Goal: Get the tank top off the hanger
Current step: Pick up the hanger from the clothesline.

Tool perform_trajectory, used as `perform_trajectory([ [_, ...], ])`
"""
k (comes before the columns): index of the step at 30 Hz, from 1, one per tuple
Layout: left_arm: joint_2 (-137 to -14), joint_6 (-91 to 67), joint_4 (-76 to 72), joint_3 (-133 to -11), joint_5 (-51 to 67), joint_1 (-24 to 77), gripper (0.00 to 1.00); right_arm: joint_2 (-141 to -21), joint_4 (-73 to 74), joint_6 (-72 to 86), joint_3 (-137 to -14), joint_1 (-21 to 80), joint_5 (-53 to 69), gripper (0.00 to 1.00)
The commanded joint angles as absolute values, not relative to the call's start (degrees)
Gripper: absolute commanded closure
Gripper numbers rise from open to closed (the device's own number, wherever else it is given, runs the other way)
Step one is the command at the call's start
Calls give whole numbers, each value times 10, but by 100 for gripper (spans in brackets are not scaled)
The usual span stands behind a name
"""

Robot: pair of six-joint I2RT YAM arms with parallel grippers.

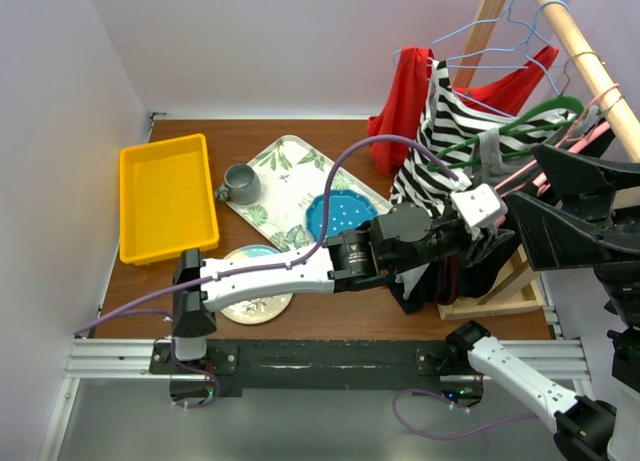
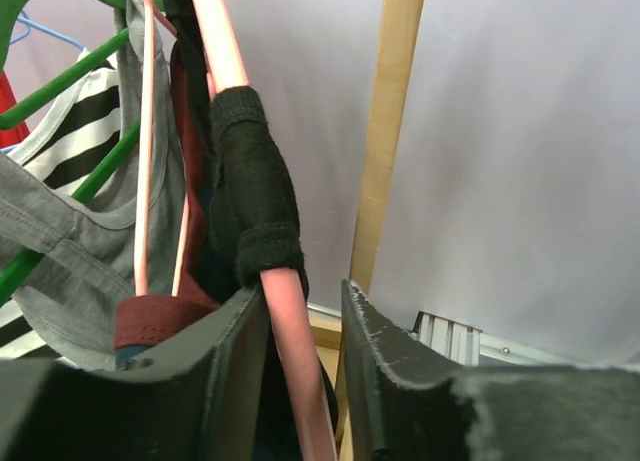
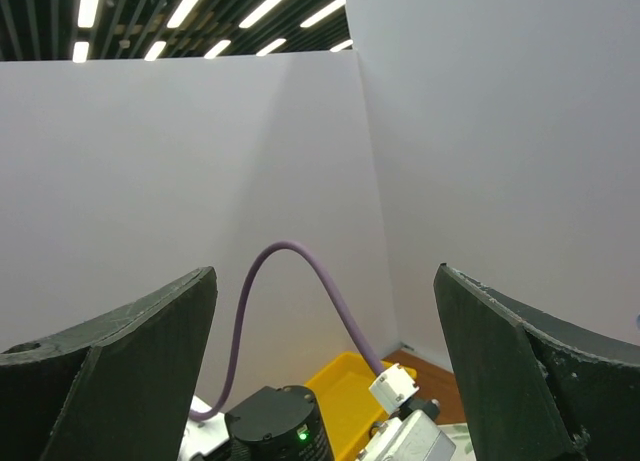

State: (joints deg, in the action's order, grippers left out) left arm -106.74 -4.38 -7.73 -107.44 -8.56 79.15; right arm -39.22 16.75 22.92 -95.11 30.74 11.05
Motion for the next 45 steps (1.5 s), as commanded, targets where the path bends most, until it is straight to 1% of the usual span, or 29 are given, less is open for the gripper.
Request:
perform_trajectory([
  [1,-1073,-49,-76,-1106,-93,792,55,-398,171,235,-950,309,98,5],
  [4,-1088,-39,-62,-1119,-112,792,54,-398,168,240,-945,309,98,5],
  [6,-1099,-35,-55,-1130,-114,792,56,-398,168,243,-945,309,101,5],
  [7,-1103,-33,-54,-1134,-115,792,63,-398,169,243,-945,309,102,5],
  [9,-1106,-31,-54,-1140,-114,792,72,-398,169,243,-945,309,102,5],
  [10,-1106,-31,-56,-1139,-114,792,82,-398,168,243,-945,309,101,5],
  [13,-1096,-26,-62,-1137,-118,792,100,-398,170,243,-945,309,98,5],
  [17,-1072,-10,-97,-1115,-134,792,100,-397,165,243,-943,309,102,5],
  [21,-1044,-3,-165,-1085,-159,791,100,-396,160,246,-942,309,102,5],
  [25,-1041,21,-203,-1080,-179,790,100,-400,162,249,-950,310,103,5],
  [31,-1032,32,-270,-1058,-177,790,100,-400,160,249,-950,310,103,5],
  [36,-1025,33,-279,-1056,-177,790,100,-403,161,251,-953,309,104,5],
  [41,-986,33,-348,-992,-152,788,100,-401,163,251,-947,309,98,5],
  [45,-972,29,-352,-967,-147,782,100,-398,165,252,-937,310,96,5],
])
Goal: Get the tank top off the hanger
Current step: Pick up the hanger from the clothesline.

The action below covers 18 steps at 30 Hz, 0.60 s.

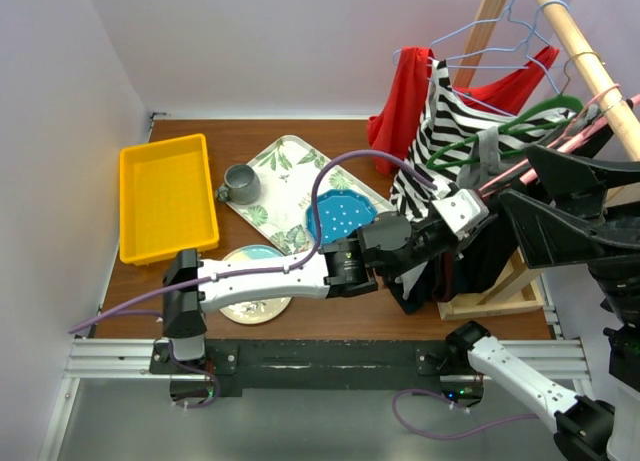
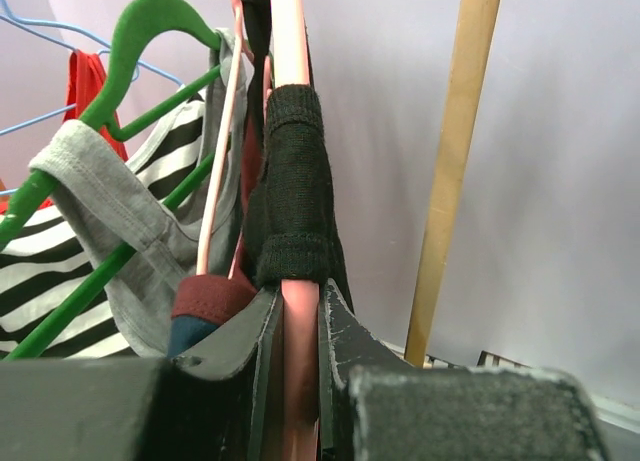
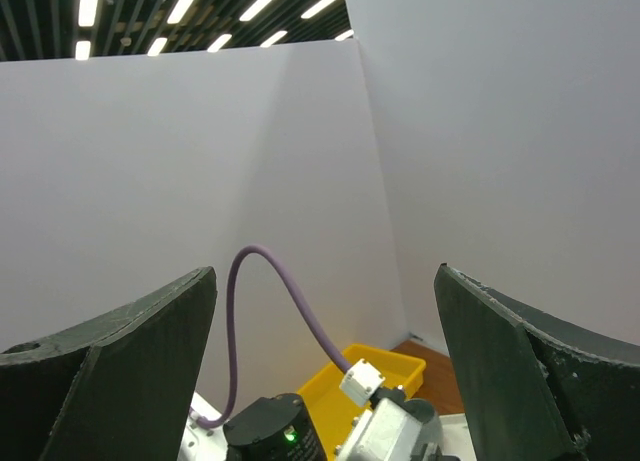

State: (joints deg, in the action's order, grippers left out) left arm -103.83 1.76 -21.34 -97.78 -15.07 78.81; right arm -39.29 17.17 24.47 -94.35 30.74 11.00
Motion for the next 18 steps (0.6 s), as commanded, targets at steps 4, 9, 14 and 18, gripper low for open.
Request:
perform_trajectory([
  [4,-948,24,-381,-936,-142,776,100,-397,166,252,-935,310,96,5],
  [9,-934,16,-364,-919,-140,774,100,-398,170,254,-937,309,97,5],
  [14,-905,4,-343,-894,-130,774,100,-408,183,253,-946,309,95,5],
  [18,-880,-20,-310,-872,-131,773,100,-417,194,248,-952,309,102,6],
])
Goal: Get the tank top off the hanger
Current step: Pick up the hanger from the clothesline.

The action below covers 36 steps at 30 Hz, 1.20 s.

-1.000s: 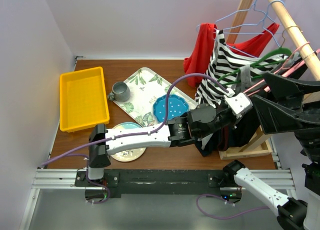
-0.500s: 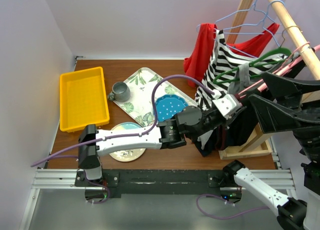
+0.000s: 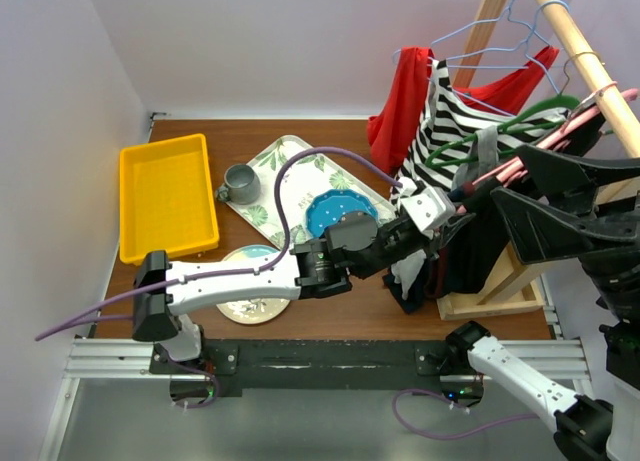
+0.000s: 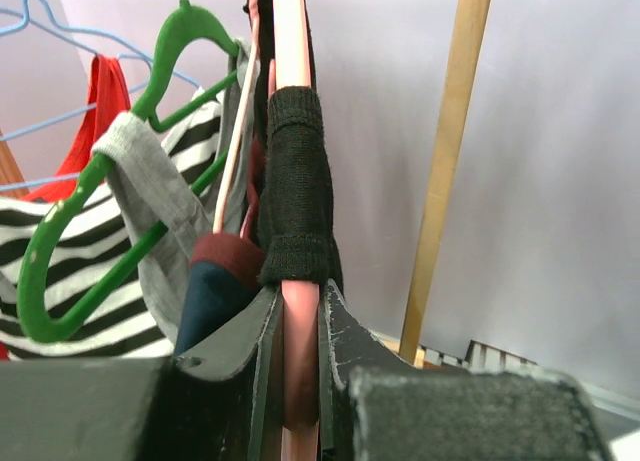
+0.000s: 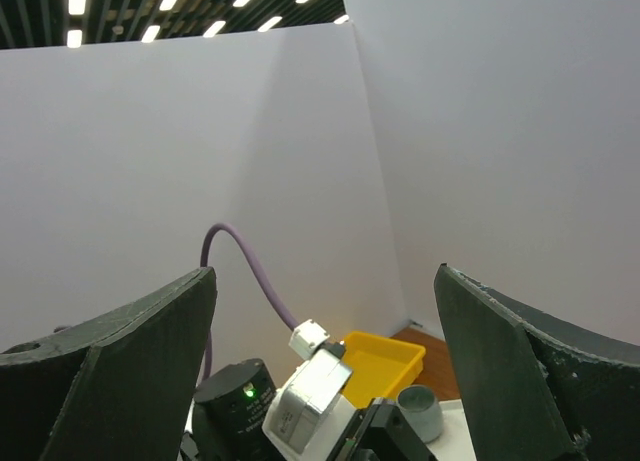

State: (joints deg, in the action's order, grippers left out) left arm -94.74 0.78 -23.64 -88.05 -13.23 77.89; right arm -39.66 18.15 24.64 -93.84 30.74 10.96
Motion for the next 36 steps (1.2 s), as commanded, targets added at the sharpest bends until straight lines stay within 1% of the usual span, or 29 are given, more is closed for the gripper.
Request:
perform_trajectory([
  [1,-866,-32,-299,-870,-126,770,100,-417,194,239,-949,309,108,7],
  [4,-839,-73,-239,-867,-112,768,100,-414,200,241,-929,309,113,10],
  [8,-802,-87,-172,-846,-112,768,100,-426,227,228,-934,310,130,11],
  [13,-745,-99,-97,-810,-122,768,100,-422,257,192,-928,309,127,20],
  [18,-690,-114,-54,-760,-126,767,100,-421,304,162,-921,309,73,21],
  [20,-663,-122,-39,-744,-127,767,100,-421,308,156,-910,309,70,21],
  [25,-607,-142,-33,-685,-141,767,100,-435,313,153,-907,309,59,27],
  [29,-582,-139,-27,-664,-127,767,100,-442,315,151,-916,309,54,26],
  [32,-570,-128,-30,-655,-111,767,100,-443,309,149,-924,309,59,24],
  [33,-569,-123,-29,-656,-112,767,100,-443,306,149,-925,309,61,22],
  [36,-568,-120,-25,-658,-141,767,100,-444,299,150,-927,309,66,20],
])
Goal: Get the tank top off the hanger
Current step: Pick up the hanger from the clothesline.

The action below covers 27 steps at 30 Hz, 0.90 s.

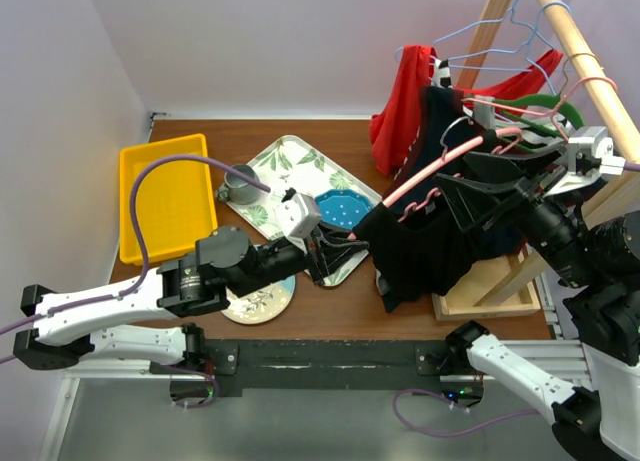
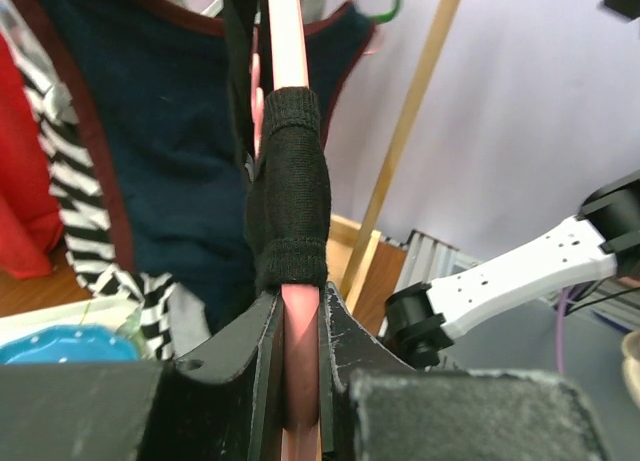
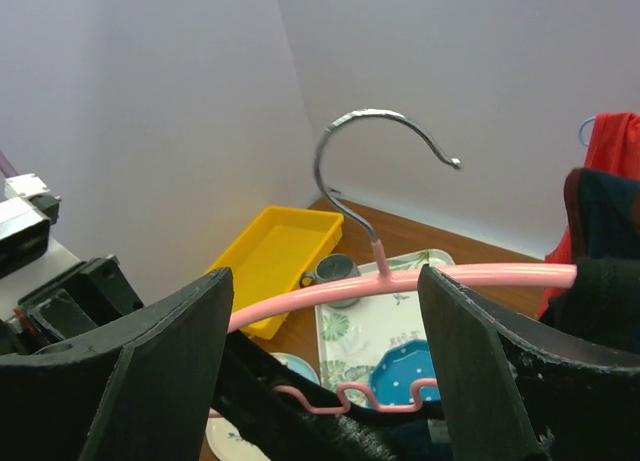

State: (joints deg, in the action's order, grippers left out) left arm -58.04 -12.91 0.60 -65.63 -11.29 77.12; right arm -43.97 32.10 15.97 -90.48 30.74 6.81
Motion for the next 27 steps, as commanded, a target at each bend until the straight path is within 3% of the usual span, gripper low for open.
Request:
perform_trajectory([
  [1,-568,-118,-25,-658,-145,767,100,-443,298,151,-926,309,67,20],
  [15,-497,-122,58,-650,-148,767,100,-460,299,138,-908,309,31,23],
  [27,-466,-141,95,-637,-140,767,100,-507,201,197,-852,309,132,28],
])
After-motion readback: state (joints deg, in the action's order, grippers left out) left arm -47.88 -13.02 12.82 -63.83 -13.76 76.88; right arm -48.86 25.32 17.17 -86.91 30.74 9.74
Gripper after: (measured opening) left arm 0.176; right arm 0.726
